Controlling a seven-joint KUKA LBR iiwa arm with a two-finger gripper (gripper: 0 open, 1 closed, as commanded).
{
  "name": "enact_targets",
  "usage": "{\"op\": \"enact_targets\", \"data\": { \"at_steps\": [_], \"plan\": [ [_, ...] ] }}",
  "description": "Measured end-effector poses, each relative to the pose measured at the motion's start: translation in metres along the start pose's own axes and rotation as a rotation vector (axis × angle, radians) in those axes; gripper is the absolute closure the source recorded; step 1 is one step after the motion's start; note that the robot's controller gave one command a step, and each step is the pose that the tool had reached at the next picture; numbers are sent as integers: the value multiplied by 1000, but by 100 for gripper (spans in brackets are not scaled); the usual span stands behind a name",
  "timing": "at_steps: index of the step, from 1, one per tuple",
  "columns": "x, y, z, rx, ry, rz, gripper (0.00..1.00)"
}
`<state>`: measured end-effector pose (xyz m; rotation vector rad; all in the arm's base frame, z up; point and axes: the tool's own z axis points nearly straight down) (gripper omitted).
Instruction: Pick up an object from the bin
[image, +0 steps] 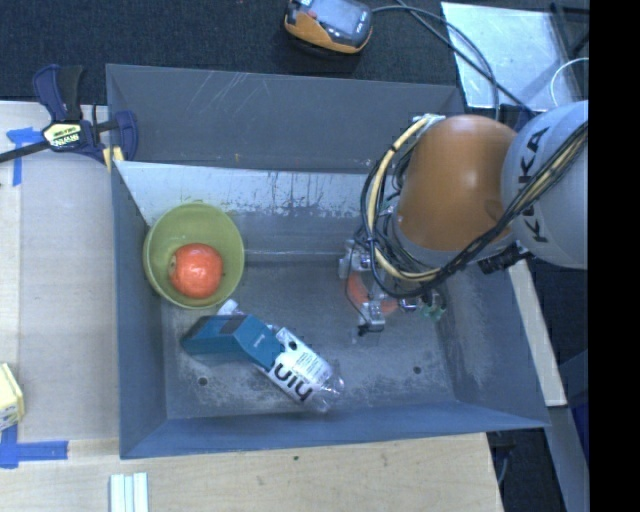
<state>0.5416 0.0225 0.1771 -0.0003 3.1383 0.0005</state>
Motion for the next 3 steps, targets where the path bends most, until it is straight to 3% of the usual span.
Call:
{"op": "enact_targets", "data": {
  "at_steps": [1,2,3],
  "plan": [
    [-50,-35,-80,0,-8,321,0],
    [-5,-3,-47,-1,0,-4,0],
    [-46,-26,-147,0,-14,303,0]
  ]
}}
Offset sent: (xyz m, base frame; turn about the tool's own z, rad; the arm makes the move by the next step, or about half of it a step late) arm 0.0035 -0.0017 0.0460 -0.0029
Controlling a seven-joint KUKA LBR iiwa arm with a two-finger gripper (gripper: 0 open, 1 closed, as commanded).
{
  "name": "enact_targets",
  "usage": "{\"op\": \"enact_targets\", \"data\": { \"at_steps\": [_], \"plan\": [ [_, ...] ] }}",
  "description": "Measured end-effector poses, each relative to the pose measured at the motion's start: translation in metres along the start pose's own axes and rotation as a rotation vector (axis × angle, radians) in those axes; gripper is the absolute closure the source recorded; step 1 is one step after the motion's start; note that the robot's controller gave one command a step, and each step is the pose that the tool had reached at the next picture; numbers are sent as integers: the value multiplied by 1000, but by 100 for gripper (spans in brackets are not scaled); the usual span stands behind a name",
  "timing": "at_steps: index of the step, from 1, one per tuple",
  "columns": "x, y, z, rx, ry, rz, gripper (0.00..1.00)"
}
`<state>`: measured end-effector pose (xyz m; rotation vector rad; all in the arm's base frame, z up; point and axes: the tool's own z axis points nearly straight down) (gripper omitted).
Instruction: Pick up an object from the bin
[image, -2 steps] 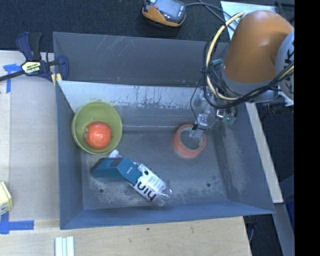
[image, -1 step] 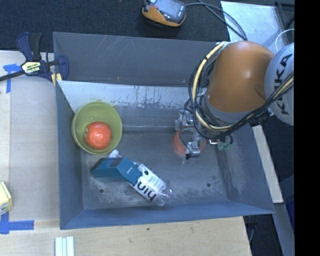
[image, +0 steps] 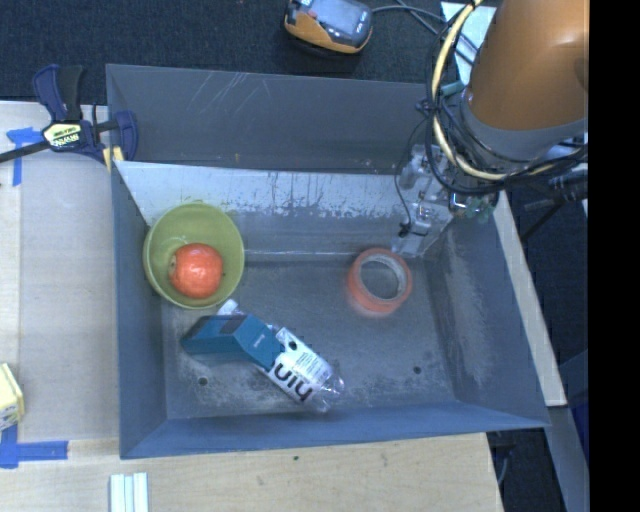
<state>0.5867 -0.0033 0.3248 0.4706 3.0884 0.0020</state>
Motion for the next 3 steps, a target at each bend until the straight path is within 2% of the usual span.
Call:
{"op": "enact_targets", "data": {
  "at_steps": [1,2,3],
  "plan": [
    [36,3,31,0,18,-231,0],
    [6,19,60,-1,-8,-22,0],
    [34,11,40,0,15,-238,0]
  ]
}}
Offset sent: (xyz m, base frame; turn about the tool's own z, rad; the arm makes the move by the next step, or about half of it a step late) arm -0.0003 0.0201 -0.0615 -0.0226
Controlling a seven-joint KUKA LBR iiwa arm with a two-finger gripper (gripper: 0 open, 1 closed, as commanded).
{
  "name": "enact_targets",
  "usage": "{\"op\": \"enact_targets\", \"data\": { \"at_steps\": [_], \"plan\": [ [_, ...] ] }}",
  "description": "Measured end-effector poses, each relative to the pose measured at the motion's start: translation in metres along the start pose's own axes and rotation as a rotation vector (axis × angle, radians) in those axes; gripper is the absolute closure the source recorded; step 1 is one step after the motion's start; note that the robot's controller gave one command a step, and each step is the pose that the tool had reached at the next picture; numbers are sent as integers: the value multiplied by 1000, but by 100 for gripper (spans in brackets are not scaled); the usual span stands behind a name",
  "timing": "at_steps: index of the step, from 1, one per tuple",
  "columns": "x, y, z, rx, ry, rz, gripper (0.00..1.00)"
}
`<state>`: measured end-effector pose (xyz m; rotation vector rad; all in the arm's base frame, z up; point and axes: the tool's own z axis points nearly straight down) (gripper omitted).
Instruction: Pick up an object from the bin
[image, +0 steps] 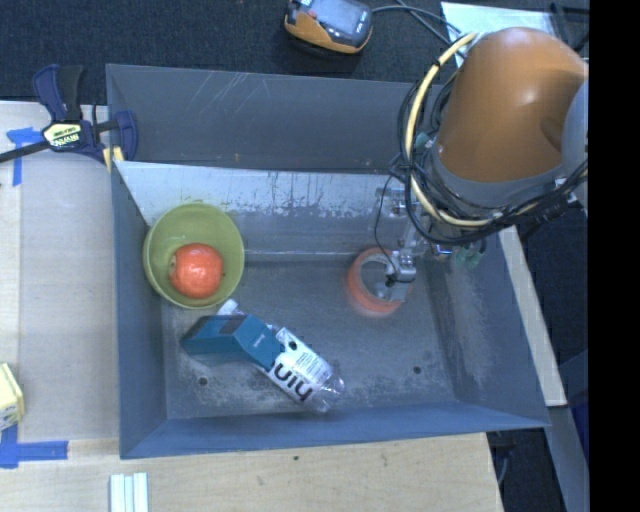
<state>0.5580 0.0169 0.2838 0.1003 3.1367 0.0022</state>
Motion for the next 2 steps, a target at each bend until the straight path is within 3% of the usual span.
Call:
{"op": "enact_targets", "data": {
  "at_steps": [1,2],
  "plan": [
    [-1,14,-66,-2,-26,190,0],
    [10,6,-2,0,3,-12,0]
  ]
}}
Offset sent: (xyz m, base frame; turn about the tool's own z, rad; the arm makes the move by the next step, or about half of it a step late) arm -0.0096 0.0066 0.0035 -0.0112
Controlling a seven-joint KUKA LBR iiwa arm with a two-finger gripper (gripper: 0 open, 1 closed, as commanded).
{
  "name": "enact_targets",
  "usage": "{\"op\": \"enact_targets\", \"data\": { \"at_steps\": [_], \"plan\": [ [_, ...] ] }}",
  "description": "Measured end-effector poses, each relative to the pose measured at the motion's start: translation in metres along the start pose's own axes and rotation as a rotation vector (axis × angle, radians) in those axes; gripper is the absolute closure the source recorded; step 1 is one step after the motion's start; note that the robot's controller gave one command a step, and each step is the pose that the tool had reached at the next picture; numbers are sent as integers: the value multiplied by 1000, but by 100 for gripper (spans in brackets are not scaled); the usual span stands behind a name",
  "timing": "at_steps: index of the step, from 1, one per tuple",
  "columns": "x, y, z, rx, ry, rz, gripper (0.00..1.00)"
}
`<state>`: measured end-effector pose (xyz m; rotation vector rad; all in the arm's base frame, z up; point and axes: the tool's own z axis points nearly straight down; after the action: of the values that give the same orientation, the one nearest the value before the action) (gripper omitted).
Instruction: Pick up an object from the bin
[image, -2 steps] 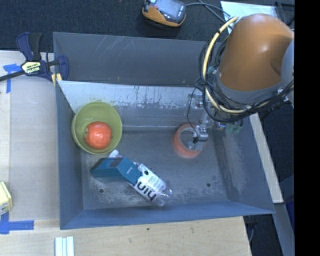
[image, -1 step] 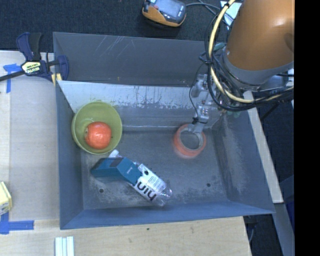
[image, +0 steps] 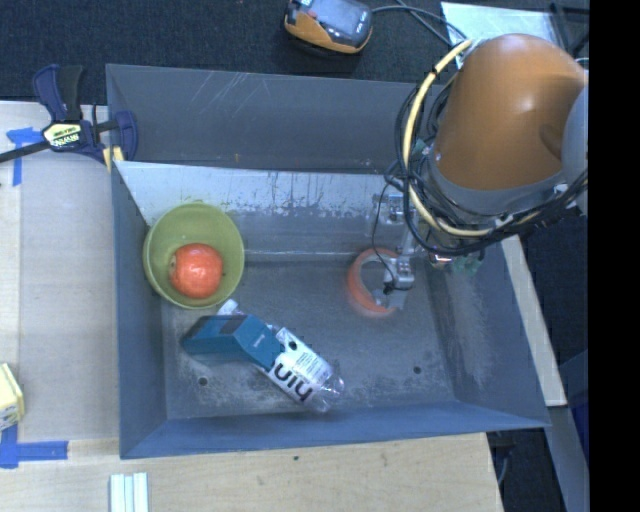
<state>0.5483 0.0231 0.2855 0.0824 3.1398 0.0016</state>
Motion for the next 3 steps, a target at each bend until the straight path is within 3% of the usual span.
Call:
{"op": "enact_targets", "data": {
  "at_steps": [1,2,3],
  "plan": [
    [4,6,18,-2,-31,33,0],
    [-28,-14,44,1,-18,-218,0],
    [-30,-7,54,1,-36,-195,0]
  ]
}}
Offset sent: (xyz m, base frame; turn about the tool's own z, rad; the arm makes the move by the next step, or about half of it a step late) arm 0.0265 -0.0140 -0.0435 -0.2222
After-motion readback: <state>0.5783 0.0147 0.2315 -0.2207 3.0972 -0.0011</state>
